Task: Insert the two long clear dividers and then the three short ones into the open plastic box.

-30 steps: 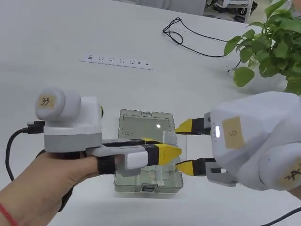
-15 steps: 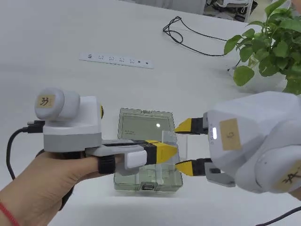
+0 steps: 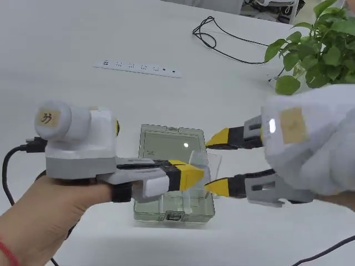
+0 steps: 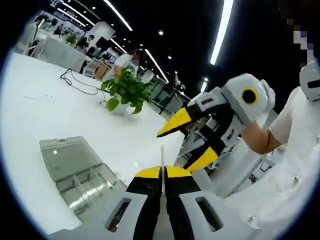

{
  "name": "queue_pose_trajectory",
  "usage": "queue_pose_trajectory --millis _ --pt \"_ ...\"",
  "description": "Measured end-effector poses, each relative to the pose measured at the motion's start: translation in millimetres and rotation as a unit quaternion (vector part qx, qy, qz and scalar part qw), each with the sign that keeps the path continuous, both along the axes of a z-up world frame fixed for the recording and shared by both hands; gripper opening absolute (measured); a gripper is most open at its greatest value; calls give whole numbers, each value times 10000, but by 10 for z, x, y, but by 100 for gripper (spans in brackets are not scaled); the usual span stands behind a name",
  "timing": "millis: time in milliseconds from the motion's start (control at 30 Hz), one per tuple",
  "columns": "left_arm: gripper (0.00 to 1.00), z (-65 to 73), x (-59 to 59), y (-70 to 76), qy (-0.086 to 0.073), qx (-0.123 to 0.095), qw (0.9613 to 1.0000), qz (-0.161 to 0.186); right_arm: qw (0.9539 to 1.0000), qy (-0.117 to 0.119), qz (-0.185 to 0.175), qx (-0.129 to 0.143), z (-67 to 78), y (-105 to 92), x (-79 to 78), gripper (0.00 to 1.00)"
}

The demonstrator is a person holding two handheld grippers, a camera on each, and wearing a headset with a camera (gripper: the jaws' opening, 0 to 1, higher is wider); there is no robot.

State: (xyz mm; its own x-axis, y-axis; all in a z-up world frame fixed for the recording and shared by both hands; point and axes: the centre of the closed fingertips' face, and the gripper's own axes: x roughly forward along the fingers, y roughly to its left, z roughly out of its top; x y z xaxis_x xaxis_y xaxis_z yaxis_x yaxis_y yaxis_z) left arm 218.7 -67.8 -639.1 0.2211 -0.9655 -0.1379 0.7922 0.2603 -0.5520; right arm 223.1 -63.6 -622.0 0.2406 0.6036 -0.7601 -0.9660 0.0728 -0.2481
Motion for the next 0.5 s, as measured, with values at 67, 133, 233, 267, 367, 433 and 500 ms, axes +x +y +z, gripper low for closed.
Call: queue_pose_trajectory --millis 67,133,233,267,367,433,500 --pt "0 24 -32 18 -355 71 9993 -124 9993 313 125 152 65 -20 -6 28" --pt "0 27 -109 33 -608 160 9974 -348 9966 717 237 317 89 -25 -15 23" --pt "0 60 -207 37 -1114 239 9915 -622 9904 1253 352 456 90 -22 -36 19" --pt "0 67 -232 33 -1243 265 9894 -701 9893 1331 416 439 83 -24 -41 18" --pt "0 132 -300 31 -1621 234 9829 -839 9803 1765 753 460 83 49 -202 15" --pt "0 169 -313 39 -1737 175 9811 -833 9759 1910 948 455 79 99 -280 14" --pt "0 175 -324 49 -1763 173 9805 -853 9739 1954 1061 458 81 142 -308 12"
